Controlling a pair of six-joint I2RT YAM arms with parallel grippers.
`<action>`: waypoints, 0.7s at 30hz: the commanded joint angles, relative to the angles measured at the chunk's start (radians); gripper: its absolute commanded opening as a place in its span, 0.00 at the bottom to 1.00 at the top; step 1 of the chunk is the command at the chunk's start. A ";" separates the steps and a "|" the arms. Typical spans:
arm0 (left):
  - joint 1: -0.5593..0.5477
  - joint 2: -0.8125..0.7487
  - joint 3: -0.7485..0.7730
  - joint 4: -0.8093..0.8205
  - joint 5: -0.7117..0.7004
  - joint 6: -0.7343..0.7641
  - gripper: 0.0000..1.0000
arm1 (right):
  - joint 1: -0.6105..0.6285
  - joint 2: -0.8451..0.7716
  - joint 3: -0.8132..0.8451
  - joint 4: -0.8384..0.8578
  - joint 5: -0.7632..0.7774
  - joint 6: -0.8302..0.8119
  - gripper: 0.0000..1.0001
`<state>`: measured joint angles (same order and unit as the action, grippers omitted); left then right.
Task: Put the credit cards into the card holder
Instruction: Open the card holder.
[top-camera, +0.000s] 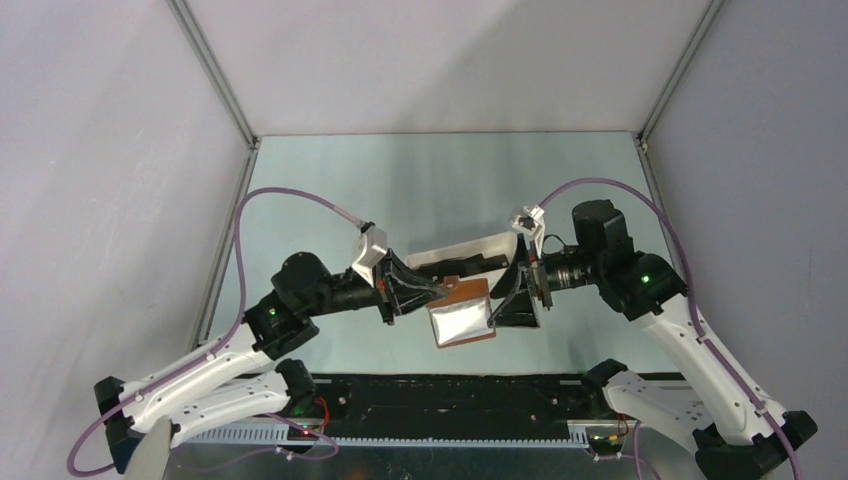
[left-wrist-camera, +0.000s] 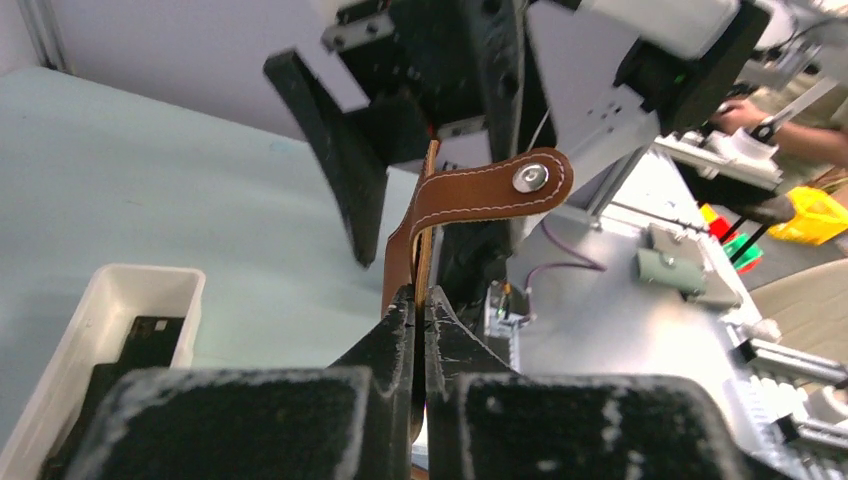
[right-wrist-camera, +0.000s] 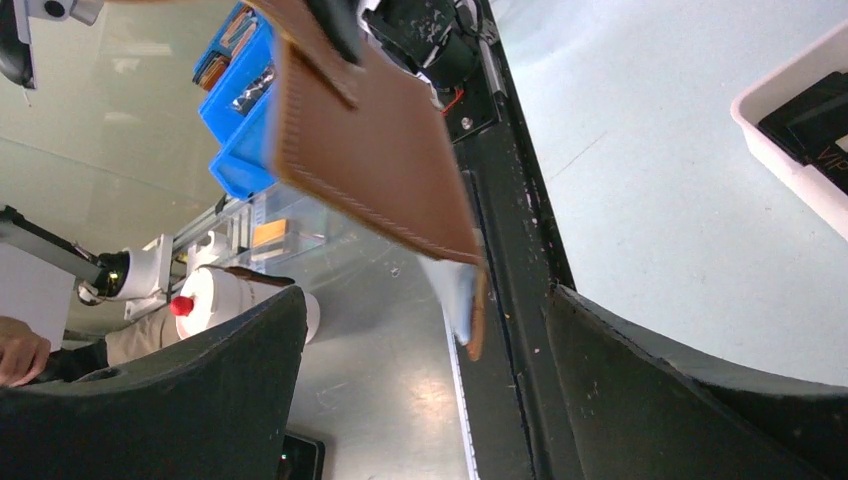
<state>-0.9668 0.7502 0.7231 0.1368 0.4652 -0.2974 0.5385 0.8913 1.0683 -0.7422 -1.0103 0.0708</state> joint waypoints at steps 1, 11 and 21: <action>0.010 0.020 0.079 0.040 0.017 -0.140 0.00 | 0.033 0.030 -0.015 0.100 -0.022 0.030 0.92; 0.015 0.099 0.136 0.026 0.067 -0.172 0.00 | 0.116 0.101 -0.021 0.358 -0.038 0.215 0.76; 0.105 0.068 0.095 -0.086 -0.035 -0.246 0.51 | 0.023 0.142 -0.040 0.351 -0.053 0.363 0.00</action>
<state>-0.8871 0.8547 0.8223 0.0929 0.4774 -0.5106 0.6102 1.0260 1.0317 -0.4282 -1.0622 0.3412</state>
